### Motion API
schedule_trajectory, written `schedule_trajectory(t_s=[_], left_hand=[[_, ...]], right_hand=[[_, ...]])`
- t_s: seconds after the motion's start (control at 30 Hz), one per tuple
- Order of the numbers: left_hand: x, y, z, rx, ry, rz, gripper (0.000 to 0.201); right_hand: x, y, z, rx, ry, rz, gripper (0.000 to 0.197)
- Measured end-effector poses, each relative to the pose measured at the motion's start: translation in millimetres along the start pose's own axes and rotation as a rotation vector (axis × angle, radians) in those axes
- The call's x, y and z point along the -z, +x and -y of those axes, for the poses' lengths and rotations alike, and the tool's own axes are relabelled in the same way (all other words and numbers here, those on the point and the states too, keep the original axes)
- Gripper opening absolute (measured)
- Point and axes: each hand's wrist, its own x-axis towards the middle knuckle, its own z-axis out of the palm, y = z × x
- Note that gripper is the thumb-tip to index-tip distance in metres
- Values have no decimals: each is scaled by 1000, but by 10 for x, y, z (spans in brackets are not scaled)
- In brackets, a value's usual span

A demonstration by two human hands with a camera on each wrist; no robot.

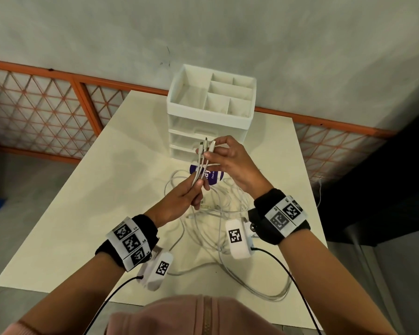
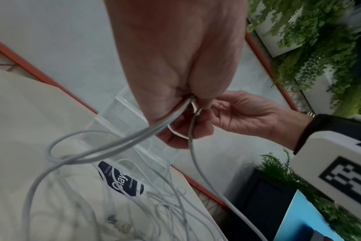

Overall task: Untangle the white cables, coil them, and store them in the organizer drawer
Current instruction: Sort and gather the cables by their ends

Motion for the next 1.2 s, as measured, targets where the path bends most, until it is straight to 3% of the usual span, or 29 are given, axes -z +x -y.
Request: schedule_trajectory(t_s=[0.13, 0.23, 0.37, 0.63, 0.73, 0.83, 0.93, 1.07, 1.13, 1.2], left_hand=[[26, 11, 15, 28, 66, 78, 27], [52, 1, 12, 81, 114, 121, 31], [22, 23, -62, 97, 110, 100, 35], [-38, 43, -147, 87, 8, 43, 31], [-20, 50, -222, 42, -184, -11, 35], [64, 87, -345, -15, -362, -91, 36], [176, 96, -420, -66, -290, -155, 35], [391, 17, -433, -62, -262, -250, 32], [534, -17, -420, -70, -191, -326, 32], [682, -57, -382, -58, -84, -400, 31]], right_hand=[[89, -8, 76, 34, -96, 157, 56], [122, -12, 107, 60, -232, 190, 43], [104, -19, 73, 47, -213, 128, 35], [50, 19, 80, 74, -216, 72, 43], [-11, -11, 47, 24, -141, 87, 52], [-102, -88, -109, -90, -72, 270, 53], [-111, -144, -263, -144, -194, 479, 37], [163, -199, -280, -230, -317, 581, 15], [375, -246, -281, -238, -454, 568, 30], [608, -259, -279, -237, -677, 455, 45]])
